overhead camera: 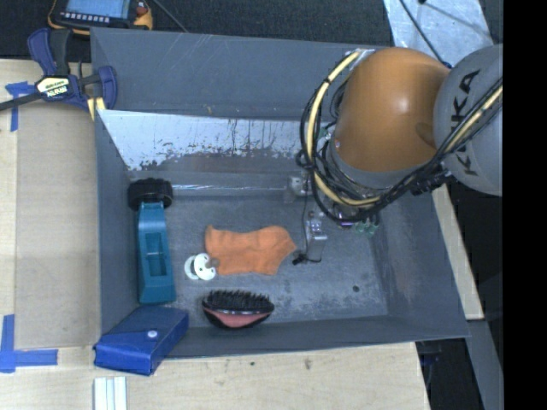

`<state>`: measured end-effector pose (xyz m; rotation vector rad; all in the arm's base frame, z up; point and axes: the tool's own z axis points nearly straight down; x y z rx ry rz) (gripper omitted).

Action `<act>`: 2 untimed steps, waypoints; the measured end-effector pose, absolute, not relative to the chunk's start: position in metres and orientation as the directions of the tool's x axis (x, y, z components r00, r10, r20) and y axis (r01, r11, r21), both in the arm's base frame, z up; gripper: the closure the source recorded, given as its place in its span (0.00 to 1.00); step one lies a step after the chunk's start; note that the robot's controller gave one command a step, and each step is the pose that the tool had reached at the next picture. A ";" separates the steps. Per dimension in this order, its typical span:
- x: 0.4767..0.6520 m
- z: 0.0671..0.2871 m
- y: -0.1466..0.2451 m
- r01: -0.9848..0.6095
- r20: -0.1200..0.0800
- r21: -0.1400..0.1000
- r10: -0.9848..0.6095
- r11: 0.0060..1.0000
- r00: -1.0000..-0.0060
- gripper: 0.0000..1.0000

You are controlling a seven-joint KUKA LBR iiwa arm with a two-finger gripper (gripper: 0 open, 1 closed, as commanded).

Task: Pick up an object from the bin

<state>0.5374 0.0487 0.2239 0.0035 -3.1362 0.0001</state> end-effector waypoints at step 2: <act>0.554 0.196 0.082 -0.068 -0.009 -0.001 -0.068 0.998 -0.998 0.00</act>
Offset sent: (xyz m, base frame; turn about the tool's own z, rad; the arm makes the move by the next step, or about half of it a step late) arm 0.0280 0.0724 -0.0683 -0.1394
